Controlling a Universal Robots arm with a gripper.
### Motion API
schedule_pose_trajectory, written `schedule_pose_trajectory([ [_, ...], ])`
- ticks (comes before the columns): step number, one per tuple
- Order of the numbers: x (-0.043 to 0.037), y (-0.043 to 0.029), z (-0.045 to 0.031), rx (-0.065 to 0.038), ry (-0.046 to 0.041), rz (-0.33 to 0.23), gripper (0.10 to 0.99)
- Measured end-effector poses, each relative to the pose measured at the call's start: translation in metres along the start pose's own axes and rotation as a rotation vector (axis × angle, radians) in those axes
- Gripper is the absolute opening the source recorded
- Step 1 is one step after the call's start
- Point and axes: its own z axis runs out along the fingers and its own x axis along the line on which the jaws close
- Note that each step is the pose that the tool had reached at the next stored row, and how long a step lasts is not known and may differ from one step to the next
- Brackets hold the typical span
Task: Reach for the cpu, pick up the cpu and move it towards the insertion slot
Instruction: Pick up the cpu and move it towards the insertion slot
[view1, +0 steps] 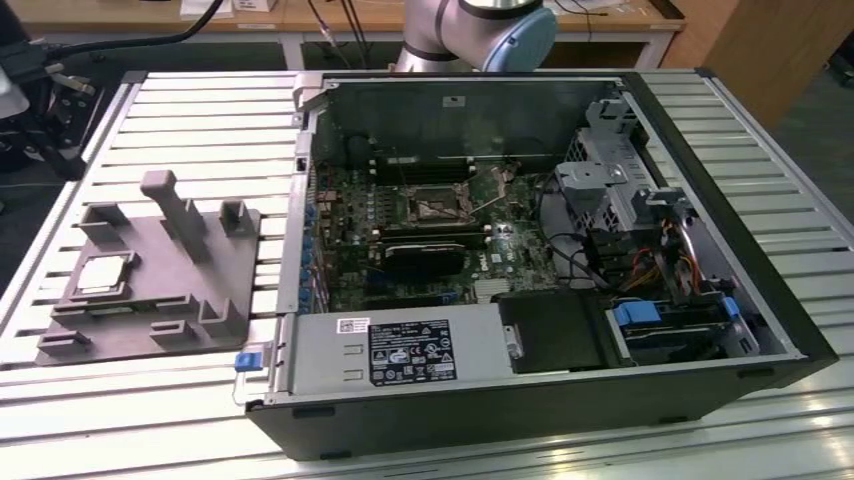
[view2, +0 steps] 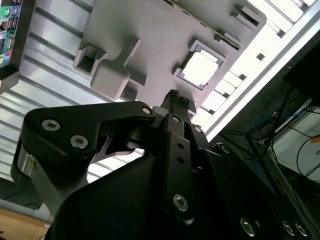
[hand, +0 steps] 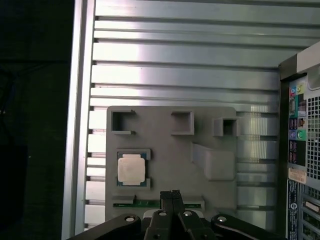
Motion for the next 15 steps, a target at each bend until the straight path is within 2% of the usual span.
schedule_pose_trajectory([
  [15,0.0061,-0.001,0.0172,0.0,-0.0007,0.0,0.106],
])
